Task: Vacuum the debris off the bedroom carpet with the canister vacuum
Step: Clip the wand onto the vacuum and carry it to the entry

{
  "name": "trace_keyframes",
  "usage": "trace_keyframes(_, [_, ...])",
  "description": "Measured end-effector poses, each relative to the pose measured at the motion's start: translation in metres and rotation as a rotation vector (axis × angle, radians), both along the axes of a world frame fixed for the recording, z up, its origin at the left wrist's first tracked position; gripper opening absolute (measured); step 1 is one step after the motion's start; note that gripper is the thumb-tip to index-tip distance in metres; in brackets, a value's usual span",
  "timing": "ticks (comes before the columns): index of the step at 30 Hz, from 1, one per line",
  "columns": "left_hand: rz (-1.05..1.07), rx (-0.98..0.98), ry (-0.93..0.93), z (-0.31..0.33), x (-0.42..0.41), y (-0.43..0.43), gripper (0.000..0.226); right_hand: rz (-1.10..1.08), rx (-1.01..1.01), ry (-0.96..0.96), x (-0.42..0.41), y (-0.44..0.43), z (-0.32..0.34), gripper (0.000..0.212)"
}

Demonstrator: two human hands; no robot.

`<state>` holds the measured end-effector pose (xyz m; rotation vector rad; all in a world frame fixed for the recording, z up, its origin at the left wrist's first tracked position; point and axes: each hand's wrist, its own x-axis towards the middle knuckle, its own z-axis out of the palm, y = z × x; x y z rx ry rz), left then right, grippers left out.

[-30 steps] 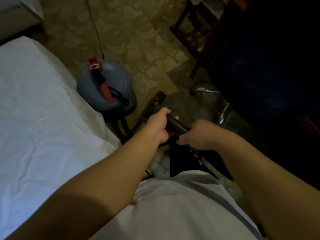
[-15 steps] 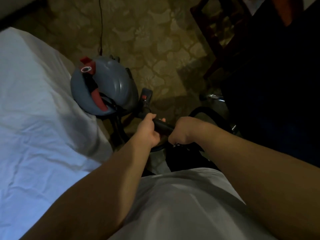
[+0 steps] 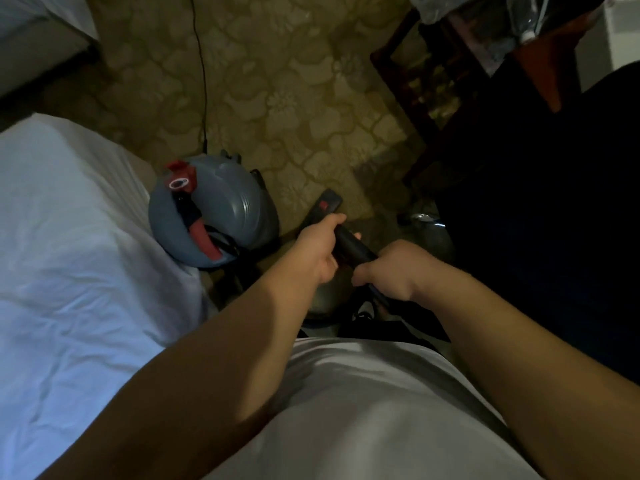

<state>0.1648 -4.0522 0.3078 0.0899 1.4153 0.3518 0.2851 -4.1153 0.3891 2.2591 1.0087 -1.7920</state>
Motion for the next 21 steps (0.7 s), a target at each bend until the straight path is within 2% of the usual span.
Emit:
trace_keyframes(6, [-0.309, 0.229, 0.092, -0.020, -0.069, 0.057, 0.056, -0.218, 0.141, 0.013, -0.069, 0.021, -0.032, 0.021])
trace_keyframes(9, [-0.551, 0.432, 0.398, -0.049, -0.141, 0.086, 0.051, -0.336, 0.186, 0.006, -0.120, 0.043, -0.073, 0.019])
trace_keyframes(12, [-0.634, 0.479, 0.648, -0.091, -0.227, 0.100, 0.049, -0.393, 0.155, 0.045, -0.174, 0.062, -0.128, 0.017])
trace_keyframes(14, [-0.682, 0.500, 0.740, -0.126, -0.279, 0.102, 0.069, -0.384, 0.104, 0.065, -0.203, 0.074, -0.168, 0.019])
trace_keyframes(17, [-0.975, 0.497, 0.855, -0.179, -0.333, 0.100, 0.095, -0.329, 0.039, 0.066, -0.239, 0.095, -0.223, 0.024])
trace_keyframes(19, [-1.144, 0.540, 0.889, -0.207, -0.347, 0.102, 0.105, -0.312, -0.005, 0.100, -0.258, 0.104, -0.253, 0.025])
trace_keyframes(21, [-1.220, 0.614, 0.927, -0.239, -0.349, 0.105, 0.109, -0.265, -0.049, 0.124, -0.273, 0.110, -0.283, 0.027])
